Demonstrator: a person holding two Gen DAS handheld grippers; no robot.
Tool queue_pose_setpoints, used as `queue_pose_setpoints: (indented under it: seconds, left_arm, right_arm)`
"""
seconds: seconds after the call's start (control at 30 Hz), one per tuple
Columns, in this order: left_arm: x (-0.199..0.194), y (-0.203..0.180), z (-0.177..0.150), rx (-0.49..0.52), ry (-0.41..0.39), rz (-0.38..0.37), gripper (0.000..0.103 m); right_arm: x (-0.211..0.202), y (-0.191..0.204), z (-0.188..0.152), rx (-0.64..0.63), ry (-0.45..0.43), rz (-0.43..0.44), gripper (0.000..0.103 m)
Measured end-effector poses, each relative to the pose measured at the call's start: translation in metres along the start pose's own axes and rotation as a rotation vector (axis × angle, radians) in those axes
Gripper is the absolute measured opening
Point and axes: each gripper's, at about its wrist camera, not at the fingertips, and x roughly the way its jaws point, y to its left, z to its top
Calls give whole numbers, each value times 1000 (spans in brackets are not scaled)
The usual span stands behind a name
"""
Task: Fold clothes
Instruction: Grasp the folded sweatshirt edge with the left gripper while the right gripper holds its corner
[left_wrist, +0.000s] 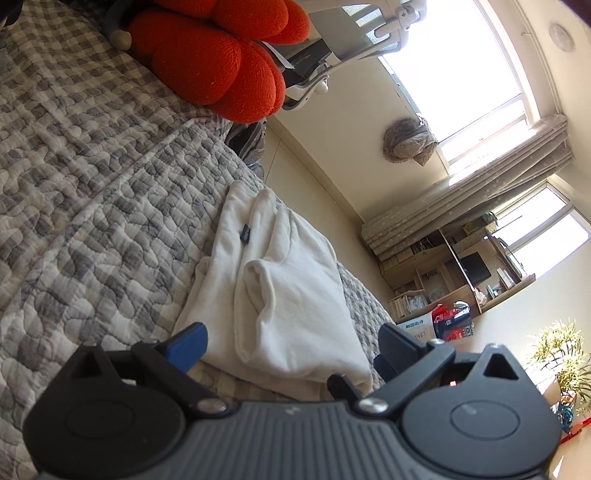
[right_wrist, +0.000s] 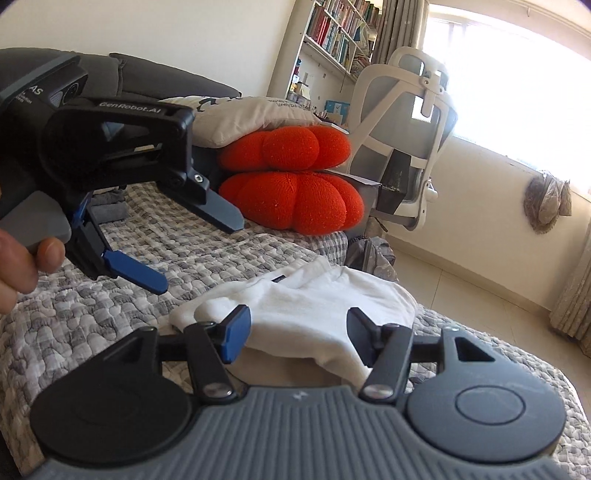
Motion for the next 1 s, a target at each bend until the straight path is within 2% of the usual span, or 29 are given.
queue_pose_setpoints:
  seconds: [0.2, 0.27, 0.33, 0.53, 0.63, 0.87, 0.93, 1.0]
  left_arm:
    - [28, -3, -7, -24, 63, -8, 99]
    - [34, -5, -8, -28, 74, -16, 99]
    - [39, -8, -10, -32, 87, -18, 99]
    - [40, -3, -15, -82, 83, -20, 98]
    - [33, 1, -18, -94, 69, -18, 98]
    - [39, -7, -17, -89, 55, -58, 97]
    - [44, -9, -17, -86, 53, -55, 93]
    - [48, -8, -17, -97, 55, -48, 84]
  right_arm:
    - [5, 4, -10, -84, 24, -42, 61]
    - [9, 6, -10, -96, 24, -44, 53]
    - [12, 9, -11, -124, 31, -69, 40]
    - [10, -7, -10, -7, 30, -50, 28]
    - [5, -22, -10, 106, 16, -35, 27]
    - [1, -14, -9, 105, 14, -18, 39]
    - [0, -18, -9, 128, 14, -12, 41]
    - [0, -18, -11, 122, 17, -16, 43]
